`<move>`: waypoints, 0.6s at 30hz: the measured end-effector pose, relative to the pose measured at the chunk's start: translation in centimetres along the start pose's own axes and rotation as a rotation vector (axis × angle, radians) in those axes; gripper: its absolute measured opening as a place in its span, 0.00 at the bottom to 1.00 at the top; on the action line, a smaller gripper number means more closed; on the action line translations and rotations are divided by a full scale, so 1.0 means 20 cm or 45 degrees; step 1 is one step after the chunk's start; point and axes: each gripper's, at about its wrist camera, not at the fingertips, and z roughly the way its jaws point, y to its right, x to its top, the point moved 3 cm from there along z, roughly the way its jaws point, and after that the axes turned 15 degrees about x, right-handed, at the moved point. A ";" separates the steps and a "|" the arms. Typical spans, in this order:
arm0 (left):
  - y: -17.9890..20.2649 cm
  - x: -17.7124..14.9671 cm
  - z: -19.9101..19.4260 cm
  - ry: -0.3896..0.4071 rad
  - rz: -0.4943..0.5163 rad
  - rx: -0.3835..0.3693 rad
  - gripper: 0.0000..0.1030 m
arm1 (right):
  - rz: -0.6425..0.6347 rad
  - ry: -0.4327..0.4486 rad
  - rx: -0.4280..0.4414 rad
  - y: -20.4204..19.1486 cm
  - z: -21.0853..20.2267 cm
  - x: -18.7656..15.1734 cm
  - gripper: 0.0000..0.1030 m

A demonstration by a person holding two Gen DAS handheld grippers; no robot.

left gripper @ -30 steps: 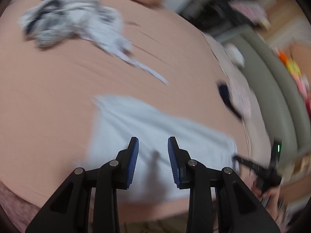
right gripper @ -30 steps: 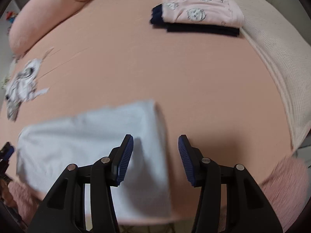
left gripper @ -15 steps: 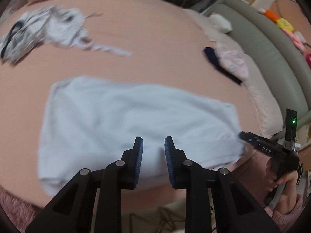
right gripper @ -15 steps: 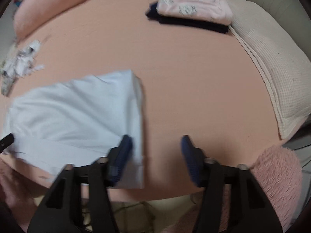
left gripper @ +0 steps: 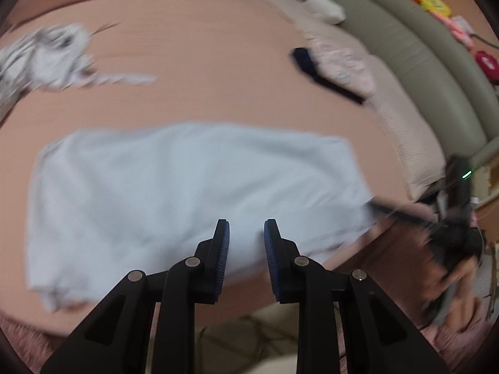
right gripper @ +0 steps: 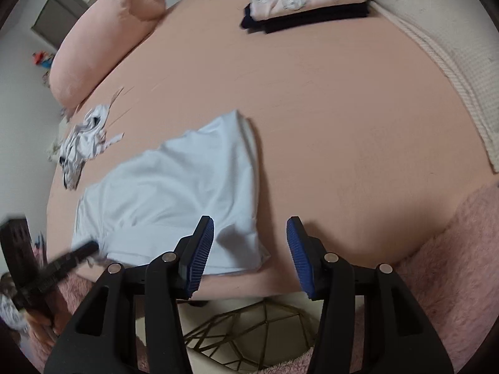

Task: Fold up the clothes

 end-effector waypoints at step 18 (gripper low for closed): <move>-0.08 -0.11 0.19 -0.104 -0.076 0.030 0.24 | 0.116 -0.020 0.142 -0.07 0.03 -0.15 0.17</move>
